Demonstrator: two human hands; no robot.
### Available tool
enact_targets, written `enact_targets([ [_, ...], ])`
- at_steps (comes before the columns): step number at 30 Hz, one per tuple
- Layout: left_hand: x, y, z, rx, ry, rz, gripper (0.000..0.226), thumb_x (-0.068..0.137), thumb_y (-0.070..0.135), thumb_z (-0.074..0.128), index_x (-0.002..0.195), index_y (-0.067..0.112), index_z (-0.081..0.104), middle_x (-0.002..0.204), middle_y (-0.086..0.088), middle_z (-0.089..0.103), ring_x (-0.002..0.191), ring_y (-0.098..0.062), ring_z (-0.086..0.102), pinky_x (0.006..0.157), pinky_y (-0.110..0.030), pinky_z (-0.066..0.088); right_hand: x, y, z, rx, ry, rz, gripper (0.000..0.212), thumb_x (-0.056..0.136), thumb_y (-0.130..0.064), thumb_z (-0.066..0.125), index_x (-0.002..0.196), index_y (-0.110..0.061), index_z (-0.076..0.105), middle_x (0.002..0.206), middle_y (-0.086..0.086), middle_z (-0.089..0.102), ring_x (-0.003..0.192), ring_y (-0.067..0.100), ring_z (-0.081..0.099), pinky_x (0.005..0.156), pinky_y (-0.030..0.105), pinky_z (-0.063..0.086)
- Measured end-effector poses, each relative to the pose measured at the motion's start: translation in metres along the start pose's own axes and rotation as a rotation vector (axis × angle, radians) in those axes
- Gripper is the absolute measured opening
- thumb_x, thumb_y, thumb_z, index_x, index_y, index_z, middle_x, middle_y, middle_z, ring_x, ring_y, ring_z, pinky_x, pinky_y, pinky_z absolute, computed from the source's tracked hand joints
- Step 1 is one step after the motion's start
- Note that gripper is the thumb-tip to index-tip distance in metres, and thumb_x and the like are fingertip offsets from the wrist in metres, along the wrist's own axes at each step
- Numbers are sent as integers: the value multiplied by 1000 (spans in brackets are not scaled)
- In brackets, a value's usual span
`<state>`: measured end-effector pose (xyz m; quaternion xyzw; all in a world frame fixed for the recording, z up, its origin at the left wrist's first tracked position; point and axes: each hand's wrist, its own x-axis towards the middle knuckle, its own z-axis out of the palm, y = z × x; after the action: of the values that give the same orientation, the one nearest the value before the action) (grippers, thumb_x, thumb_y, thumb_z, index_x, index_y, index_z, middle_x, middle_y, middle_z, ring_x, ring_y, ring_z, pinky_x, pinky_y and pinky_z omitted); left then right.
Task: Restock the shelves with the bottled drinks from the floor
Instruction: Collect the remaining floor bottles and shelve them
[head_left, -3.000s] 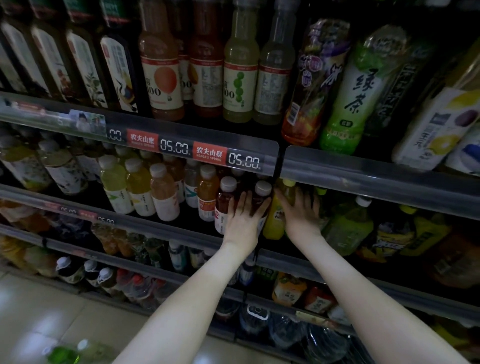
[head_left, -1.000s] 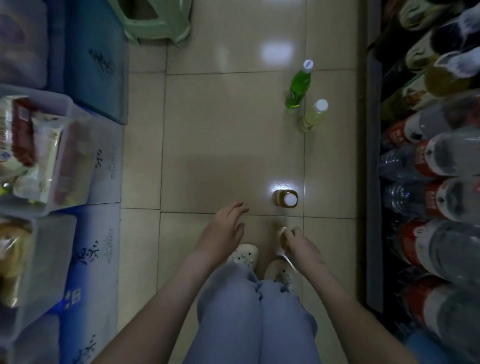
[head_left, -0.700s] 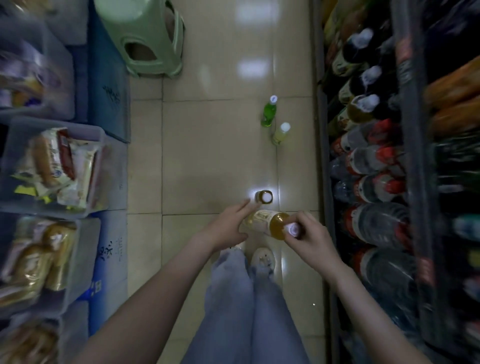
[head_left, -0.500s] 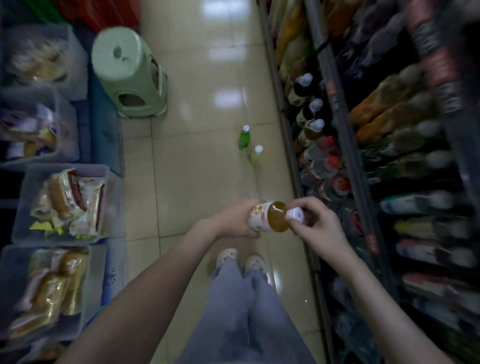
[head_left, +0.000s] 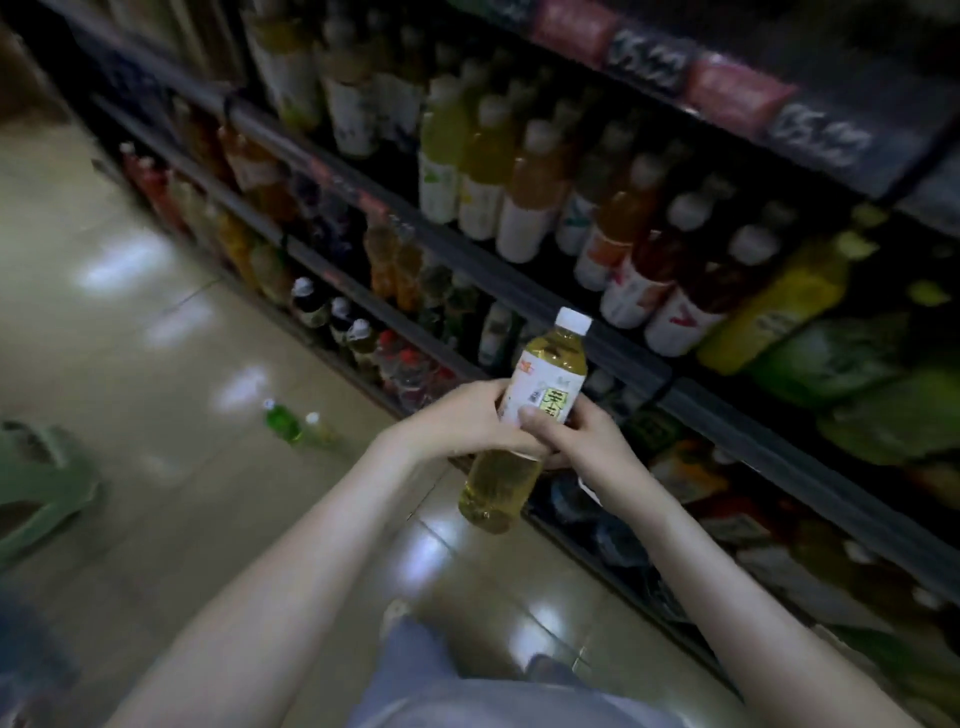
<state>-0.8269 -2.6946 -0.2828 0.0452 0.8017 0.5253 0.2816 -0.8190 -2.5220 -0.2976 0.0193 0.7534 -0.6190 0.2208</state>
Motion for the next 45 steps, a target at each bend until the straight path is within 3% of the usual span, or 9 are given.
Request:
enact_targets([
  [5,5,34,73,-287,-301,-20,60,82,18,72,136,19,47,131,-9,60,120,-23,58,102,-40,47,-73,15,-90,128,68,-37,36,86,-31,67,118,-15,62,109,3,72,97,20,70,84,45,57],
  [11,19,90,193,-393,-532,-34,72,59,36,89,123,23,61,131,-19,53,114,-34,46,98,-50,45,-173,33,-198,214,103,-83,26,92,-24,61,117,-16,59,107,1,73,97,20,70,77,36,59],
  [15,20,144,259,-235,-548,32,73,63,37,85,127,14,58,131,-24,56,118,-47,50,99,-56,42,-230,44,-251,257,212,-105,43,86,-31,64,126,-16,54,114,1,70,101,18,69,77,34,58],
  [19,19,199,310,-41,-582,142,71,69,30,78,133,23,50,116,-2,69,103,-21,67,72,-34,57,-281,51,-289,237,356,-150,58,78,-30,77,129,-19,50,116,2,69,102,18,69,82,38,58],
  [21,19,221,334,7,-586,188,78,64,33,80,135,25,48,112,-2,71,101,-18,68,82,-38,56,-309,51,-302,225,481,-187,56,79,-27,75,128,-18,50,115,1,69,101,17,69,82,39,58],
  [26,10,266,393,-56,-537,386,51,78,24,77,125,27,58,106,-1,73,102,-16,68,89,-32,52,-372,45,-338,256,770,-282,53,76,-26,79,122,-14,57,111,4,72,100,23,70,85,48,57],
  [32,-23,333,465,16,-314,690,28,82,34,73,109,39,67,104,18,71,102,4,63,90,-26,49,-441,27,-391,228,999,-447,44,82,-12,74,122,-11,55,109,6,71,97,21,70,70,32,58],
  [39,-46,393,567,69,65,877,15,90,30,61,103,34,67,94,17,69,90,7,61,77,-10,44,-520,27,-472,133,1105,-644,51,75,-13,80,120,-14,56,108,-1,71,99,13,68,86,35,56],
  [45,-57,445,663,247,31,946,21,92,28,56,109,36,65,99,16,69,91,6,61,85,-15,47,-587,46,-548,88,1144,-727,46,74,-11,81,110,-24,57,105,-5,70,99,11,68,90,39,55],
])
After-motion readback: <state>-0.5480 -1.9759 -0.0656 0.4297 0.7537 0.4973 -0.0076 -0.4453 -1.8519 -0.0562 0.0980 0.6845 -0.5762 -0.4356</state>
